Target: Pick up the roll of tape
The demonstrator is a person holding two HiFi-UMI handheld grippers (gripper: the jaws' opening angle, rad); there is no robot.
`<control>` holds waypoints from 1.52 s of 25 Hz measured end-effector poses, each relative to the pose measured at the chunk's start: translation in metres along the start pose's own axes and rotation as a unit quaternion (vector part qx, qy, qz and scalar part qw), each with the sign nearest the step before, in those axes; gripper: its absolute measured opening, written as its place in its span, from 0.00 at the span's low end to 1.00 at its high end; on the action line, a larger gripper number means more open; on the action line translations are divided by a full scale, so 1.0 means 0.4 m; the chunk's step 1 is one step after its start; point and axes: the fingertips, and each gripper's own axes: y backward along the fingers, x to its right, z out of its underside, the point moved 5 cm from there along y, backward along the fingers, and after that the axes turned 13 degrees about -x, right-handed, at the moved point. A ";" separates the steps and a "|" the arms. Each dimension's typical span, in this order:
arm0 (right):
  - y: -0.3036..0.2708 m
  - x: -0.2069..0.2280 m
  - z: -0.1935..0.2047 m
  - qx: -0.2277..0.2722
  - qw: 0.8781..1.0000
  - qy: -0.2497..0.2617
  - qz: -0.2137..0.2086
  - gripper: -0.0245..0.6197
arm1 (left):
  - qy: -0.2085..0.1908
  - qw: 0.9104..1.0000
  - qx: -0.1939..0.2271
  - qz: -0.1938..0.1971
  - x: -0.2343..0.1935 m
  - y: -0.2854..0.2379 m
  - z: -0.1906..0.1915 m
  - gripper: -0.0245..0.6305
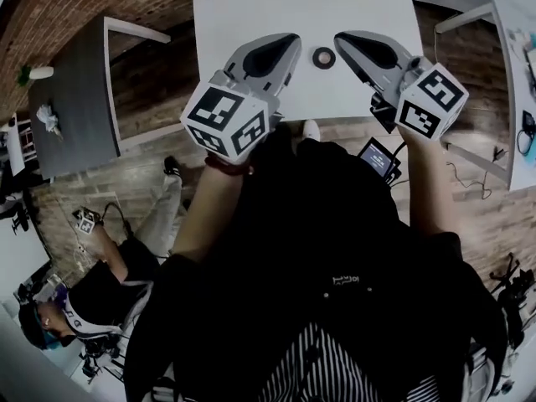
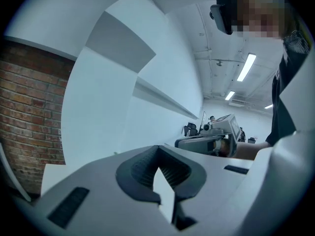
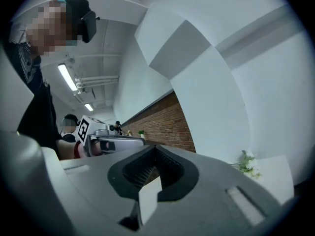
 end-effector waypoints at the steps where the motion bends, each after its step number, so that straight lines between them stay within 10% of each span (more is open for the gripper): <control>1: 0.009 -0.012 0.006 -0.007 1.000 0.012 0.000 0.04 | -0.002 1.000 -0.003 0.006 0.007 -0.012 0.002 0.04; 13: 0.122 0.005 -0.010 0.003 0.995 0.002 0.097 0.04 | -0.064 0.992 0.006 0.111 0.044 -0.103 -0.095 0.04; 29: 0.085 0.058 -0.016 -0.009 0.989 -0.013 0.145 0.05 | -0.067 0.985 0.010 0.159 -0.018 -0.133 -0.132 0.04; 38: -0.046 0.134 0.072 -0.124 0.983 -0.001 0.136 0.40 | -0.031 0.990 0.002 0.134 -0.120 -0.108 -0.092 0.04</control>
